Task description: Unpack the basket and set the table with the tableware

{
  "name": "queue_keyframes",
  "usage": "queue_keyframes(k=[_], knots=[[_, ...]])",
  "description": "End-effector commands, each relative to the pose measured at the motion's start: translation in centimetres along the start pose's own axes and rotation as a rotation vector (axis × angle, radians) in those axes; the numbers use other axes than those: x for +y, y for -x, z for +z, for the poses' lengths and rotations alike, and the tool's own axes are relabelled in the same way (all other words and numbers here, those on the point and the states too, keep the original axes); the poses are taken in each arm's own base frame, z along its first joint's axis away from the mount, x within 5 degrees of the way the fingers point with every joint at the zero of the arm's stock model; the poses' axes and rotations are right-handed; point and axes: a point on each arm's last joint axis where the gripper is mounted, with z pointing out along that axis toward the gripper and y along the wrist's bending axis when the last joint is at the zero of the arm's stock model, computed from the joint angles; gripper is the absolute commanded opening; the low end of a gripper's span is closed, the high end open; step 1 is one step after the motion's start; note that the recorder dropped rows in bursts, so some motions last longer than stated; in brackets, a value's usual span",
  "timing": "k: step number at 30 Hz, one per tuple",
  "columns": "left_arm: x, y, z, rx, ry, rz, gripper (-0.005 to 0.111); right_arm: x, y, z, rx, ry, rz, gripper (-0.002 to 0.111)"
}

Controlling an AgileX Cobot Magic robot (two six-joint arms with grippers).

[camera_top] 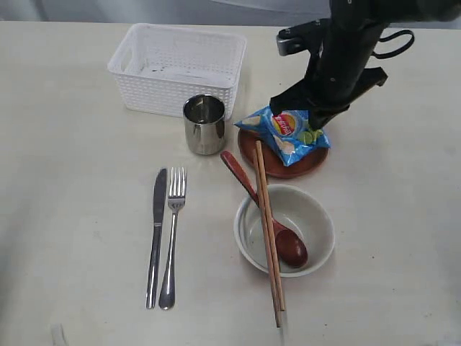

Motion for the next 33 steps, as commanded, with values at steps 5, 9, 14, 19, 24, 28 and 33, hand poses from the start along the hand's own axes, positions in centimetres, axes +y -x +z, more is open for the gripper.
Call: queue_keyframes(k=[5, 9, 14, 19, 24, 28, 33], knots=[[0.0, 0.0, 0.0, -0.012, -0.005, -0.001, 0.0, -0.4, -0.3, -1.5, -0.023, 0.004, -0.013, 0.0], [0.0, 0.0, 0.0, -0.012, -0.005, -0.001, 0.0, -0.3, -0.8, -5.5, -0.097, 0.036, -0.021, 0.0], [0.0, 0.0, 0.0, -0.012, -0.005, -0.001, 0.0, -0.3, -2.6, -12.5, -0.303, 0.086, -0.008, 0.0], [0.0, 0.0, 0.0, -0.012, -0.005, -0.001, 0.0, -0.7, -6.4, -18.7, -0.514, 0.095, 0.001, 0.0], [0.0, 0.0, 0.0, -0.012, -0.005, -0.001, 0.0, -1.1, -11.2, -23.4, -0.671, 0.096, 0.003, 0.0], [0.0, 0.0, 0.0, -0.012, -0.005, -0.001, 0.0, -1.2, -15.9, -27.0, -0.795, 0.122, 0.015, 0.0], [0.0, 0.0, 0.0, -0.012, -0.005, -0.001, 0.0, -1.4, -21.3, -30.4, -0.92, 0.172, 0.079, 0.0]])
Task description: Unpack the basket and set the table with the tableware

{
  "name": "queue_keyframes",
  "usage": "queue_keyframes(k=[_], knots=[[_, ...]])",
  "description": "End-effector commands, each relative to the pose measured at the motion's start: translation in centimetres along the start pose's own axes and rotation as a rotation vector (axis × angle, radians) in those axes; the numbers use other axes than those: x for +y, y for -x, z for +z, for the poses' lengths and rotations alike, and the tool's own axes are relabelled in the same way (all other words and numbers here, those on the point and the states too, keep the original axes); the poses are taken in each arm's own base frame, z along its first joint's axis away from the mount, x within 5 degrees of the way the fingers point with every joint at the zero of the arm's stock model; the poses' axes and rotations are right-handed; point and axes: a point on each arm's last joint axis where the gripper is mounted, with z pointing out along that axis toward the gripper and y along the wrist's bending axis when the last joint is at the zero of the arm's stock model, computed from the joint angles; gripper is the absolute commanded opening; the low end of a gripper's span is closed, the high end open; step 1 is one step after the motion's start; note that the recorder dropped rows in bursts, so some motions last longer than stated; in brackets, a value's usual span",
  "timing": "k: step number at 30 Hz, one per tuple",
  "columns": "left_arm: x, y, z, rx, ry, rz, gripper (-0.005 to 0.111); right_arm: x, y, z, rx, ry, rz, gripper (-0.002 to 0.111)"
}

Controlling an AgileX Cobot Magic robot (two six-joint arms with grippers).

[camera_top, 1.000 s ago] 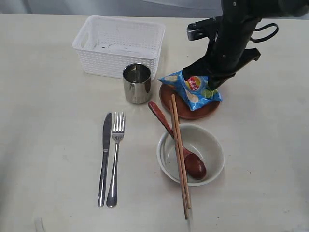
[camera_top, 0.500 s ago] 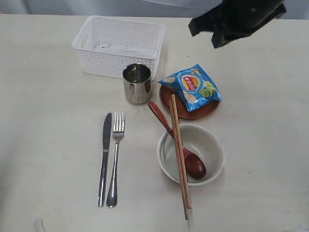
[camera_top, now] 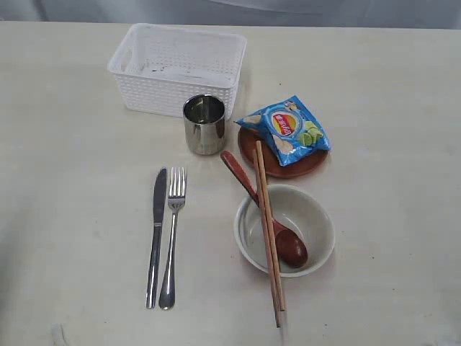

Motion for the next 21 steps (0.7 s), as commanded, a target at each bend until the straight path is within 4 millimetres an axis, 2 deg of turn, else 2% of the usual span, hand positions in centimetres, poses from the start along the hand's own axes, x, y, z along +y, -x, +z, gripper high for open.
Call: queue_keyframes(k=[1, 8, 15, 16, 21], knots=[[0.0, 0.0, 0.0, -0.012, -0.005, -0.001, 0.0, 0.3, -1.3, -5.8, -0.135, 0.02, 0.041, 0.0], [0.0, 0.0, 0.0, -0.012, -0.005, -0.001, 0.0, 0.5, -4.1, -13.5, -0.38, 0.04, 0.026, 0.0], [0.0, 0.0, 0.0, -0.012, -0.005, -0.001, 0.0, 0.6, -8.0, -19.4, -0.587, 0.058, 0.012, 0.0], [0.0, 0.0, 0.0, -0.012, -0.005, -0.001, 0.0, 0.6, -9.3, -20.9, -0.647, 0.063, 0.009, 0.0], [0.0, 0.0, 0.0, -0.012, -0.005, -0.001, 0.0, 0.6, -14.0, -25.1, -0.834, 0.078, -0.004, 0.0]])
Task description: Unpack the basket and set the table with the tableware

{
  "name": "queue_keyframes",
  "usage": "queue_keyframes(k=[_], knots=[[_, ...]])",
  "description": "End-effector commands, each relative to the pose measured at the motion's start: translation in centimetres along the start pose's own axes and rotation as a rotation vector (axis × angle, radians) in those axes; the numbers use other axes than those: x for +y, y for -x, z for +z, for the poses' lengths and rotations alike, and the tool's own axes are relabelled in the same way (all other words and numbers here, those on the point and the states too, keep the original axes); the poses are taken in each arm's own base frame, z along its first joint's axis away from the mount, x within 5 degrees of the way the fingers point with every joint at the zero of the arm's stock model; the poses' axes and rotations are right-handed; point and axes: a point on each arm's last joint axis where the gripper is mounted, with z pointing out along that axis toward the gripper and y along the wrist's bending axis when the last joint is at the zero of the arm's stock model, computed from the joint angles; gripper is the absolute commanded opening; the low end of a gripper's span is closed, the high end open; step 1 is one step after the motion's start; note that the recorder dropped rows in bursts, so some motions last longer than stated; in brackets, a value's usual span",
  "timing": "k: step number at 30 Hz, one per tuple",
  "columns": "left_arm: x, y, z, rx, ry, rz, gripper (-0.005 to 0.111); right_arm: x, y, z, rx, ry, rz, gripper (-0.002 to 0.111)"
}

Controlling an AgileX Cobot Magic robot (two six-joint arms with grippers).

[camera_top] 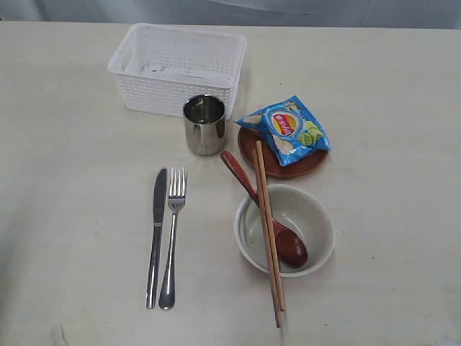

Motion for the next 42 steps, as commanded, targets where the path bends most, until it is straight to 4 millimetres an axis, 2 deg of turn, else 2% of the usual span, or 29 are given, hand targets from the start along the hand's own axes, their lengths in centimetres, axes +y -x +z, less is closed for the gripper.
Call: queue_keyframes(k=[1, 2, 4, 8, 19, 23, 25, 29, 33, 37, 42], knots=[[0.0, 0.0, 0.0, -0.012, -0.005, -0.001, 0.0, 0.3, -0.8, -4.3, -0.124, 0.007, -0.006, 0.0], [0.0, 0.0, 0.0, -0.012, -0.005, -0.001, 0.0, 0.3, -0.9, -4.4, -0.112, 0.01, -0.004, 0.0], [0.0, 0.0, 0.0, -0.013, -0.006, -0.003, 0.0, 0.3, -0.3, -5.8, -0.119, 0.009, -0.013, 0.0], [0.0, 0.0, 0.0, -0.013, -0.006, -0.003, 0.0, 0.4, 0.2, -6.3, -0.152, 0.018, -0.012, 0.0], [0.0, 0.0, 0.0, -0.013, -0.006, -0.003, 0.0, 0.7, 0.2, -6.3, -0.157, -0.039, -0.035, 0.0], [-0.1, 0.0, 0.0, -0.013, -0.008, -0.009, 0.0, 2.1, 0.0, -6.1, -0.164, -0.139, -0.073, 0.0], [-0.1, 0.0, 0.0, -0.013, -0.008, -0.009, 0.0, 2.8, -0.1, -5.7, -0.168, -0.192, -0.147, 0.0], [-0.1, 0.0, 0.0, -0.013, -0.008, -0.009, 0.0, 4.1, -0.6, -3.9, -0.194, -0.266, -0.255, 0.0], [-0.1, 0.0, 0.0, -0.013, -0.008, -0.009, 0.0, 4.5, -1.6, -1.5, -0.204, -0.256, -0.308, 0.0], [-0.1, 0.0, 0.0, -0.013, -0.008, -0.009, 0.0, 3.4, -3.4, 1.4, -0.207, -0.288, -0.299, 0.0], [-0.1, 0.0, 0.0, -0.013, -0.008, -0.009, 0.0, 1.0, -6.8, 4.6, -0.175, -0.38, -0.294, 0.0]])
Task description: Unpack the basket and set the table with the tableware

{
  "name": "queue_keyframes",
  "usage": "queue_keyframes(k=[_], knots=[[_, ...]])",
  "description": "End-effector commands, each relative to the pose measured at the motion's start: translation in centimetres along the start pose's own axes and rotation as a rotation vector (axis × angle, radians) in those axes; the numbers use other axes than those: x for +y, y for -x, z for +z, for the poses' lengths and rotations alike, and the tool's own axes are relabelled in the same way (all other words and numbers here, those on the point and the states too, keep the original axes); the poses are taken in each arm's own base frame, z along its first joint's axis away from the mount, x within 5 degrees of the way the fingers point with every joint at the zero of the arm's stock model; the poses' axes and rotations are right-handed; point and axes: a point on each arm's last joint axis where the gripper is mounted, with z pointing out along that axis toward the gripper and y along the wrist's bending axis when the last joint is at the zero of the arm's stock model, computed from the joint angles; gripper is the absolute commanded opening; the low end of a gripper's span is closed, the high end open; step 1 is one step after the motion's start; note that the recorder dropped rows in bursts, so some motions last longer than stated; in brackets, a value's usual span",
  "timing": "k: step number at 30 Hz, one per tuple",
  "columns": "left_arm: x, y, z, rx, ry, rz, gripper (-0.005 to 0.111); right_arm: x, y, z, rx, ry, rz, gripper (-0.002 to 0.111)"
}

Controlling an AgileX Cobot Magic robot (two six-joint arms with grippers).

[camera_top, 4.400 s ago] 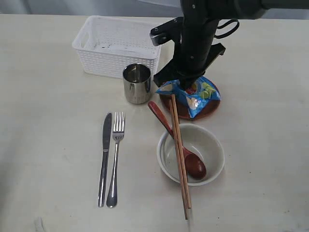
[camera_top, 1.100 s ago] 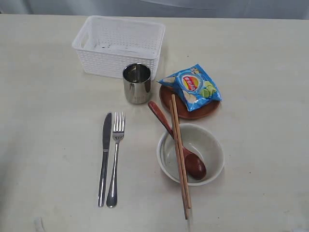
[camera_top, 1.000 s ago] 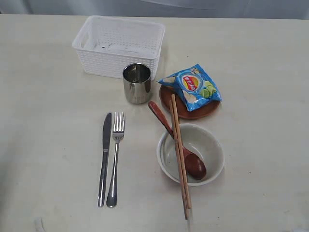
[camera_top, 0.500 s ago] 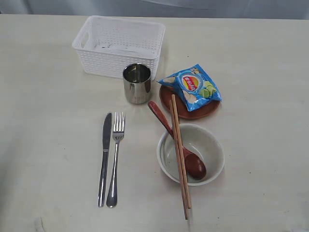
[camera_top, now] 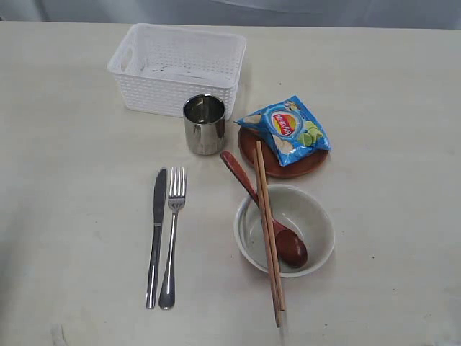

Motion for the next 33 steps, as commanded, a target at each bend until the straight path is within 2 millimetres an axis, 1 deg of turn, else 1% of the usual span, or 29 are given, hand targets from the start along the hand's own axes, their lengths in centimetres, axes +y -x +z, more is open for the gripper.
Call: queue_keyframes(k=[1, 2, 4, 6, 9, 13, 16, 17, 20, 22, 24, 33], knots=[[-0.1, 0.0, 0.0, -0.013, -0.008, -0.009, 0.0, -0.3, -3.8, 2.3, 0.028, -0.073, -0.016, 0.0], [-0.1, 0.0, 0.0, -0.013, -0.008, -0.009, 0.0, -0.4, -4.6, 2.7, 0.033, -0.088, -0.013, 0.0], [-0.1, 0.0, 0.0, -0.013, -0.008, -0.009, 0.0, -0.7, -6.8, 3.5, 0.058, -0.121, -0.007, 0.0], [-0.1, 0.0, 0.0, -0.013, -0.008, -0.009, 0.0, -1.0, -8.8, 4.2, 0.046, -0.158, -0.004, 0.0], [-0.1, 0.0, 0.0, -0.013, -0.008, -0.009, 0.0, -1.3, -11.8, 4.8, 0.033, -0.196, -0.032, 0.0], [-0.1, 0.0, 0.0, -0.013, -0.008, -0.009, 0.0, -1.4, -15.2, 5.0, 0.068, -0.201, -0.11, 0.0], [-0.1, 0.0, 0.0, -0.013, -0.008, -0.009, 0.0, -1.2, -18.0, 4.9, 0.112, -0.178, -0.115, 0.0], [-0.1, 0.0, 0.0, -0.013, -0.008, -0.009, 0.0, -1.1, -19.2, 4.8, 0.135, -0.161, -0.11, 0.0], [-0.1, 0.0, 0.0, -0.013, -0.008, -0.009, 0.0, -0.6, -21.8, 4.5, 0.191, -0.099, -0.088, 0.0], [-0.1, 0.0, 0.0, -0.013, -0.008, -0.009, 0.0, -0.3, -22.3, 4.4, 0.205, -0.067, -0.086, 0.0], [-0.1, 0.0, 0.0, -0.013, -0.008, -0.009, 0.0, -0.3, -23.3, 4.1, 0.325, -0.058, -0.077, 0.0], [-0.1, 0.0, 0.0, -0.013, -0.007, -0.007, 0.0, -0.4, -24.7, 3.5, 0.485, -0.068, -0.046, 0.0]])
